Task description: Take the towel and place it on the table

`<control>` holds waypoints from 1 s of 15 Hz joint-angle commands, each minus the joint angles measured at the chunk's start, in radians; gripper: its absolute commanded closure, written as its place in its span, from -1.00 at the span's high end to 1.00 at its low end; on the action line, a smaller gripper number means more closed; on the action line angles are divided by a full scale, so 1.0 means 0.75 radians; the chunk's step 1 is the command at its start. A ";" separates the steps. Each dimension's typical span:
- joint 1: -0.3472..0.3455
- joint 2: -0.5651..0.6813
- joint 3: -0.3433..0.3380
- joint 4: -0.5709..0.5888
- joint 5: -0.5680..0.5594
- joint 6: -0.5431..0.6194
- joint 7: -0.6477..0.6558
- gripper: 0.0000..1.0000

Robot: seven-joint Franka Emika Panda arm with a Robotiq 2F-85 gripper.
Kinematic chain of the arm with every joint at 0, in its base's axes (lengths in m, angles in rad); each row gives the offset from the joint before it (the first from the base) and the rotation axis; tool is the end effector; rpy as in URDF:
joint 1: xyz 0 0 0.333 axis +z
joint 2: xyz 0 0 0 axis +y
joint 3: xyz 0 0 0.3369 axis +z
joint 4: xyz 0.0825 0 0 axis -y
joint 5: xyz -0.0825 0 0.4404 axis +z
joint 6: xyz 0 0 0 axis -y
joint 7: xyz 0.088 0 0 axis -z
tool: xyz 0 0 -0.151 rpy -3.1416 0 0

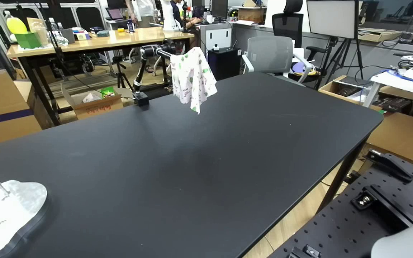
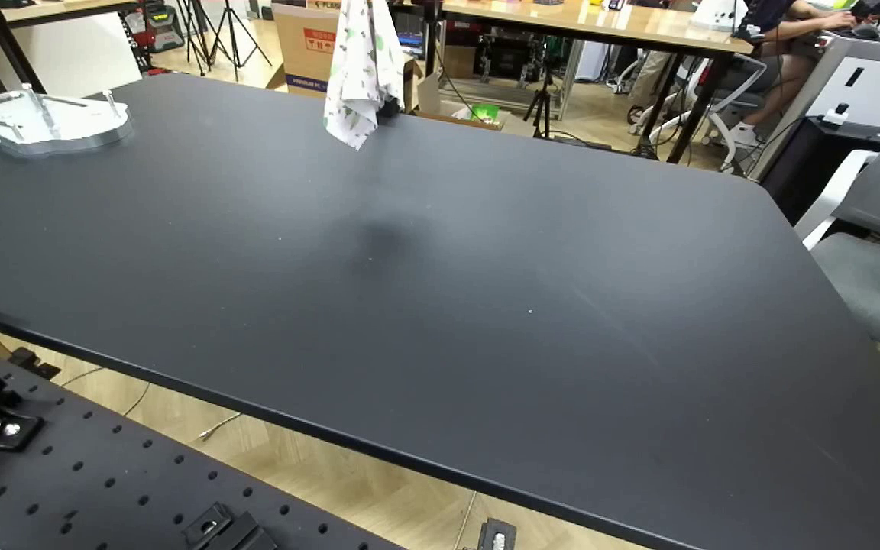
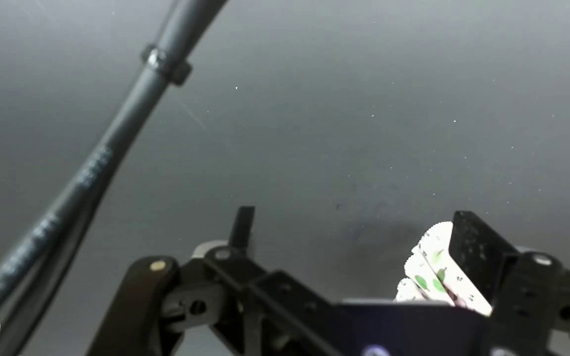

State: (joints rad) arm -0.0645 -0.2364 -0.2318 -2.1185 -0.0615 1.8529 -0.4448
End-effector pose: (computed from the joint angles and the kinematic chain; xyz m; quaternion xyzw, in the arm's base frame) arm 0.5039 -0.1657 0.4664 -0.9961 -0.0868 0.0171 0.0039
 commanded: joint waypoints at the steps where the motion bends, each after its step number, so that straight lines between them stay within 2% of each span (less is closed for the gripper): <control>1: -0.021 0.002 0.019 0.003 0.005 -0.003 -0.004 1.00; 3: -0.021 0.002 0.019 0.003 0.005 -0.003 -0.004 1.00; 5: -0.013 0.014 0.035 -0.019 -0.023 0.059 -0.005 1.00; 11: 0.043 0.076 0.169 -0.221 -0.216 0.529 -0.021 1.00; 15: 0.109 0.118 0.240 -0.327 -0.162 0.700 -0.086 1.00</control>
State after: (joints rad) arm -0.0103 -0.1492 -0.0745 -2.3153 -0.1984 2.3160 -0.4678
